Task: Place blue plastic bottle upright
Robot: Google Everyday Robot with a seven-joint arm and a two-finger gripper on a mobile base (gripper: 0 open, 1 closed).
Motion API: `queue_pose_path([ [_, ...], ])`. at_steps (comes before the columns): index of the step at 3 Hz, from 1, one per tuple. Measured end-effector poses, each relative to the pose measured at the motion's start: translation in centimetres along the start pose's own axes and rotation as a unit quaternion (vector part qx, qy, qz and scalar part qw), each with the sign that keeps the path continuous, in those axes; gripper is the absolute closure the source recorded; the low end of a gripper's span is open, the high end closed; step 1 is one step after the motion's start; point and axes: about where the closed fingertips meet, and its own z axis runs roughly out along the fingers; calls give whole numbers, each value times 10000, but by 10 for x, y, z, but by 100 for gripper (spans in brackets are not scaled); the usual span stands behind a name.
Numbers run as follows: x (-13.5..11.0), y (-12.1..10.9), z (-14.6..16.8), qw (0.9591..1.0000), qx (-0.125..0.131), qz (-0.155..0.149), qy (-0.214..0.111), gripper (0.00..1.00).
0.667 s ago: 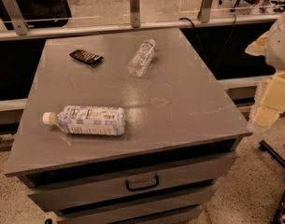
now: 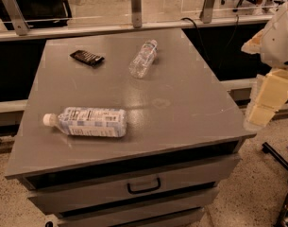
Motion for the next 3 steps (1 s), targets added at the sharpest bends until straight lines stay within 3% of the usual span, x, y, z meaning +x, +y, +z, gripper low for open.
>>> queue_pose_path([
  [2, -69, -18, 34, 9977, -270, -614, -120, 0],
  [3, -111, -22, 64, 9940, -551, -935, -145, 0],
])
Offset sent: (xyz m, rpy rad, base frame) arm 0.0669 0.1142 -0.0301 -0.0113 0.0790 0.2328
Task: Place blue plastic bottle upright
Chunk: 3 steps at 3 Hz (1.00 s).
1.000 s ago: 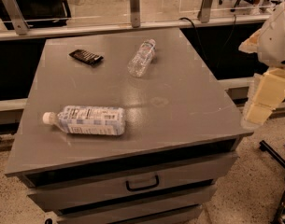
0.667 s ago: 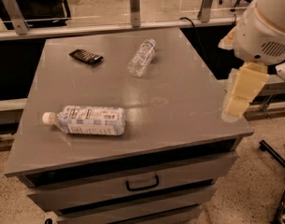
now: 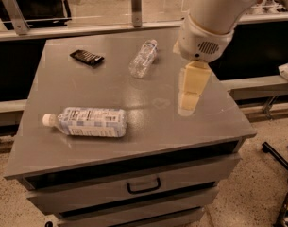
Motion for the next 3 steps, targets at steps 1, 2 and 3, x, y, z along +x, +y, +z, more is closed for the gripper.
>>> queue_pose_path([
  [1, -42, -6, 23, 9994, -190, -273, 24, 0],
  [2, -88, -7, 44, 9982, -308, -503, 131, 0],
  [3, -126, -7, 55, 9981, -346, -482, 191, 0],
])
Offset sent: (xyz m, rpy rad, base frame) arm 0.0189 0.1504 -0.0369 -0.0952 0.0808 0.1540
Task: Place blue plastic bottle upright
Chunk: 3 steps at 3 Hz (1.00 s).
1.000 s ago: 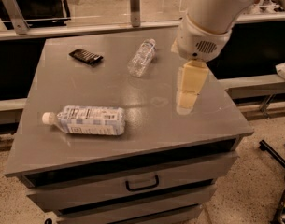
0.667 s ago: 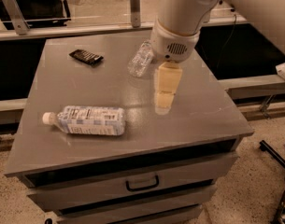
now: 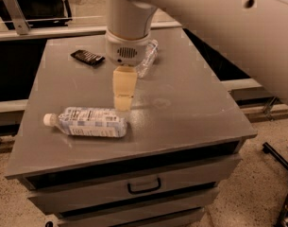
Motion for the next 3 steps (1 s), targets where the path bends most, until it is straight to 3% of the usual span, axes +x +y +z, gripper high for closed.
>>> queue_pose_path([
  [1, -63, 20, 4, 9997, 5, 142, 223, 0],
  [3, -73, 18, 6, 9999, 86, 103, -9, 0],
])
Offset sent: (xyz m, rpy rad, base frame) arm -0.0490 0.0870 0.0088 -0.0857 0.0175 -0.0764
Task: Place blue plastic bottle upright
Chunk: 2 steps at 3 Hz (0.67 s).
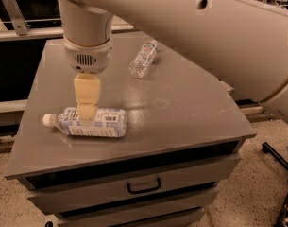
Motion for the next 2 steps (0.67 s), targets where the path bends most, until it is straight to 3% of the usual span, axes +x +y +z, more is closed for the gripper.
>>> queue_pose_path([
  [1, -19, 3, 6, 9985, 51, -224, -491, 0],
  [2, -49, 13, 21, 9961, -48, -498, -726, 0],
])
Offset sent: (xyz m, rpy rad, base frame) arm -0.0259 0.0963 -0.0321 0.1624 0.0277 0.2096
